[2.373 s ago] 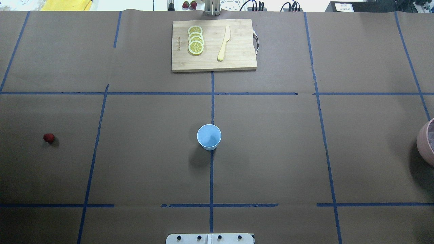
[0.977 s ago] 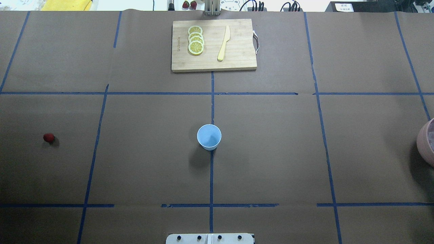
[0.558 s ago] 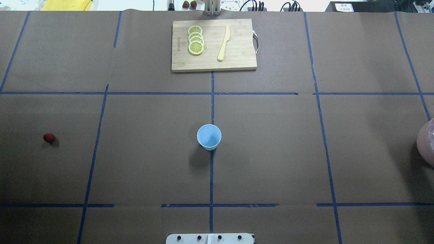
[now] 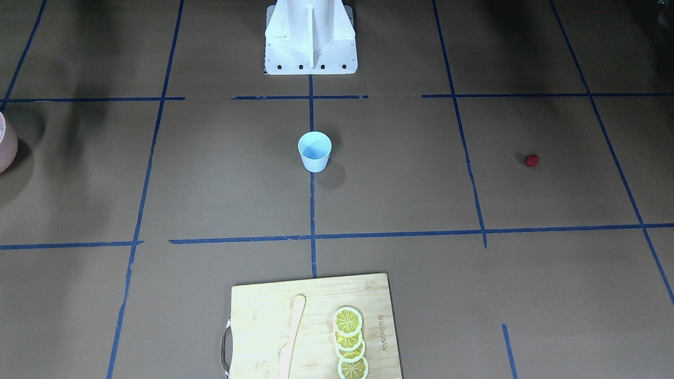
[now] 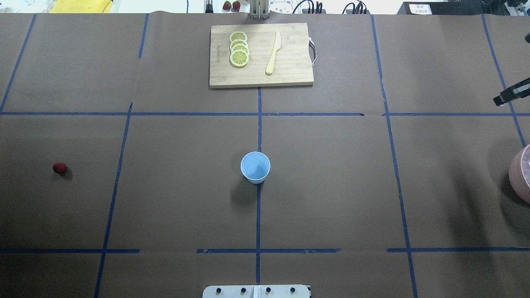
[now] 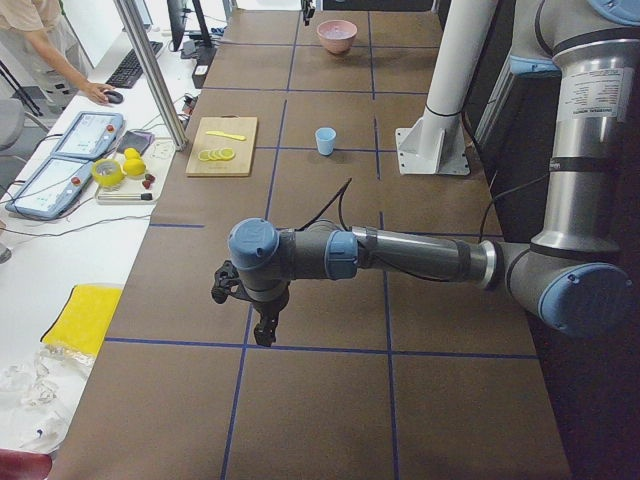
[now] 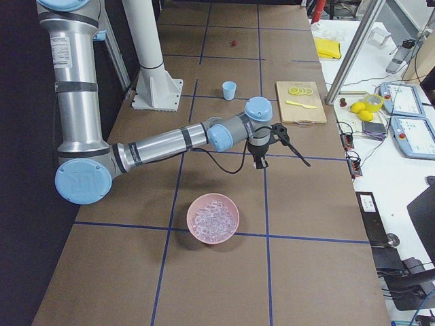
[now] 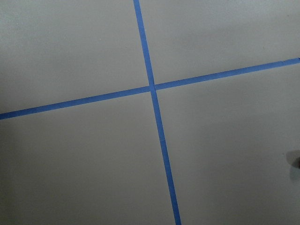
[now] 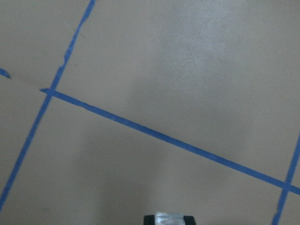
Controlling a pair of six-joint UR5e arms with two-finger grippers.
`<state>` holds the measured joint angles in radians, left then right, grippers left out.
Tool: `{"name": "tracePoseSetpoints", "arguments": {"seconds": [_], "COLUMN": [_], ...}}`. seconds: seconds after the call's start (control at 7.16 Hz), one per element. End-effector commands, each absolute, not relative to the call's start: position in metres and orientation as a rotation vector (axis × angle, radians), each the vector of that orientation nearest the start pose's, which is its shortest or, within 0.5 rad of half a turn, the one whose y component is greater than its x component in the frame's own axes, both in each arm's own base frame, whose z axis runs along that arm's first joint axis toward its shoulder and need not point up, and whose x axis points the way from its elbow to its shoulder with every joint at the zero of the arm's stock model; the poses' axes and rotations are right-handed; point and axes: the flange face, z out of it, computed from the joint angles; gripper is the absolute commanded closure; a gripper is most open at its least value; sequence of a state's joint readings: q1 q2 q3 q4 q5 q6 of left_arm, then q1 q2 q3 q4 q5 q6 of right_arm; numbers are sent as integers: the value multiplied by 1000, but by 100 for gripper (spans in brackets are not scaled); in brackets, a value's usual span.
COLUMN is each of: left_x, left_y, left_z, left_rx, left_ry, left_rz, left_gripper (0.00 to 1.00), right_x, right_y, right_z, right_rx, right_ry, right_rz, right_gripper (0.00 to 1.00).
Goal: Put ice and strawberries in cup
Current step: 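Carry the ice cube with the right gripper over the light-blue cup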
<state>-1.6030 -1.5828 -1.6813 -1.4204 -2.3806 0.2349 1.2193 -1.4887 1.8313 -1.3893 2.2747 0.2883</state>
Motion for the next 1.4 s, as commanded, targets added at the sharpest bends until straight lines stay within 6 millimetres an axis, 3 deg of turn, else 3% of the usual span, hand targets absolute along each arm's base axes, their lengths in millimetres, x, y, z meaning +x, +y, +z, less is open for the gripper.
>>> {"name": "tracePoseSetpoints", "arguments": {"seconds": [0.0,0.42,0.7,0.84,1.12,1.26], "left_x": [-77,-77,-77,-77,-77,-77], "left_y": [-490,-489,-489,-487,-486,-486], "left_z": [611,612,613,615,616,617], "left_rx": [82,81,78,75,73,71], "left_ry": [807,808,808,808,809,809], "left_rz": [180,179,178,178,177,177], "left_gripper": [0,0,0,0,0,0], "right_x": [-213,-353,-450,-484,-559,-583], "right_y": [-516,-482,-437,-428,-403,-394], "right_z": [395,286,209,178,136,126], "right_rx": [235,187,192,191,185,185], "right_ry": [-849,-868,-813,-822,-815,-805], "right_rz": [-134,-86,-12,35,99,95], "right_gripper": [95,95,94,95,94,92]}}
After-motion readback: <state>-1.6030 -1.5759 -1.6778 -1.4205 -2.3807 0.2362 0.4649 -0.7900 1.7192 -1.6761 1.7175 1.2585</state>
